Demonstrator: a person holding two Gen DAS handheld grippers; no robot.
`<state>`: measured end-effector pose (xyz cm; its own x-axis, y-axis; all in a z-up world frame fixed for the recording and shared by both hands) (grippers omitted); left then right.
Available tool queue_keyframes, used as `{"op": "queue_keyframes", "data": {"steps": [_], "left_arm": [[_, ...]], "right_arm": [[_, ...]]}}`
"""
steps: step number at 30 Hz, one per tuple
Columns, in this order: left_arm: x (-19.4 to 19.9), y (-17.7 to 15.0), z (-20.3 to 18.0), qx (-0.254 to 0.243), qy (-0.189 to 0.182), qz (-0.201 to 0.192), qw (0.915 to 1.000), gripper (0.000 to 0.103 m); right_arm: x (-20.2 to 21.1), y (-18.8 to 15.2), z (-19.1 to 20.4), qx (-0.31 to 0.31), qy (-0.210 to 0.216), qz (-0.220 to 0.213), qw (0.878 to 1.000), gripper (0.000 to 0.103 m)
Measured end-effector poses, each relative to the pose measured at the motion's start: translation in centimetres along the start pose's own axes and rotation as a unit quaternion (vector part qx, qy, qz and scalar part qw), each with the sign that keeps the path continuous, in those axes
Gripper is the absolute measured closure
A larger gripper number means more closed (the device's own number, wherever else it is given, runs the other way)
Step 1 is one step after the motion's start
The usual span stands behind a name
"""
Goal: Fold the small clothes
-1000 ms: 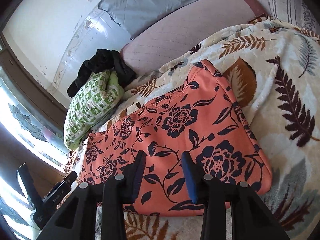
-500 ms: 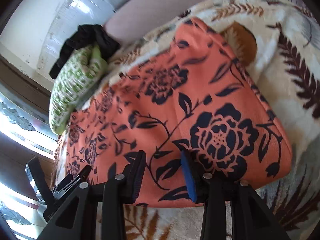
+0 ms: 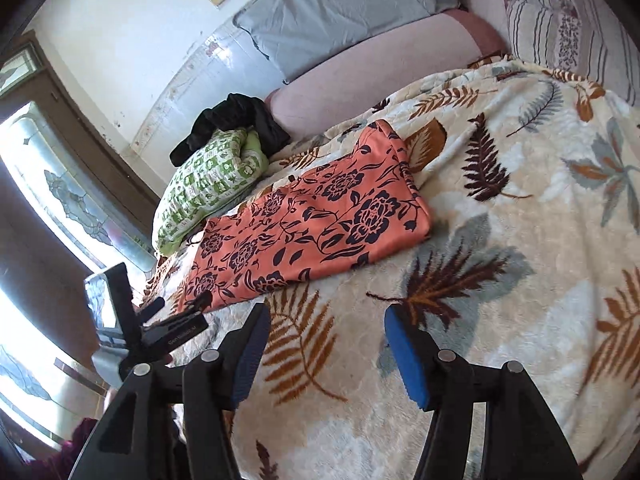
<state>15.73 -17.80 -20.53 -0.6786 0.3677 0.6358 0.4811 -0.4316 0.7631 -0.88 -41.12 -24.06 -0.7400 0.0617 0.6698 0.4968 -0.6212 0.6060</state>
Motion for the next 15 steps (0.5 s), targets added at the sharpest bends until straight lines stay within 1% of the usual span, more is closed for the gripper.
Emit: {"op": "queue_keyframes", "data": {"steps": [2,4,6,8,9,11,13,15], "left_arm": [[2.9,2.6,-1.6,-0.009,-0.017,-0.028,0.9994,0.000],[6.3,5.9,-3.0,-0.007,-0.035,-0.066,0.9972,0.000],[10.1,9.0,-4.2,0.004,-0.056,-0.107,0.9926,0.000],[13.7,11.7,-5.2,0.016,-0.075,-0.135,0.9878,0.000],[15.5,12.7,-5.7,0.023,-0.090,-0.148,0.9847,0.000],[19.0,14.1,-6.7,0.036,-0.121,-0.177,0.9760,0.000],[21.9,14.9,-7.6,0.036,-0.142,-0.202,0.9683,0.000],[23.9,15.1,-8.5,0.031,-0.150,-0.209,0.9659,0.000]], "right_arm": [[1.1,0.4,-0.9,-0.009,0.001,-0.021,1.000,0.040],[1.7,0.9,-2.1,-0.033,0.002,-0.037,0.999,0.040],[1.9,1.5,-3.3,-0.051,-0.002,-0.049,0.997,0.040],[2.1,2.0,-4.3,-0.057,-0.008,-0.061,0.996,0.040],[2.2,2.2,-4.7,-0.058,-0.012,-0.067,0.996,0.040],[2.4,2.6,-5.5,-0.067,-0.012,-0.072,0.995,0.040],[2.5,2.7,-6.1,-0.082,-0.004,-0.073,0.994,0.040],[2.7,2.8,-6.3,-0.088,0.003,-0.075,0.993,0.040]]}}
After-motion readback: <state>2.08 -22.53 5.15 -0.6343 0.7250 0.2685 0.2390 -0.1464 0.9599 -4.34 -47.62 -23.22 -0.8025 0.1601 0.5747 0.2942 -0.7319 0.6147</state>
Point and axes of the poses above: each gripper's, at about its wrist camera, not at the fingertips, and x roughly against the way its jaws point, z to its left, y to its top, the point moved 8 cm from there along -x, roughly the way its jaws point, and after that the axes turned 15 degrees about -y, right-handed, at the moved point
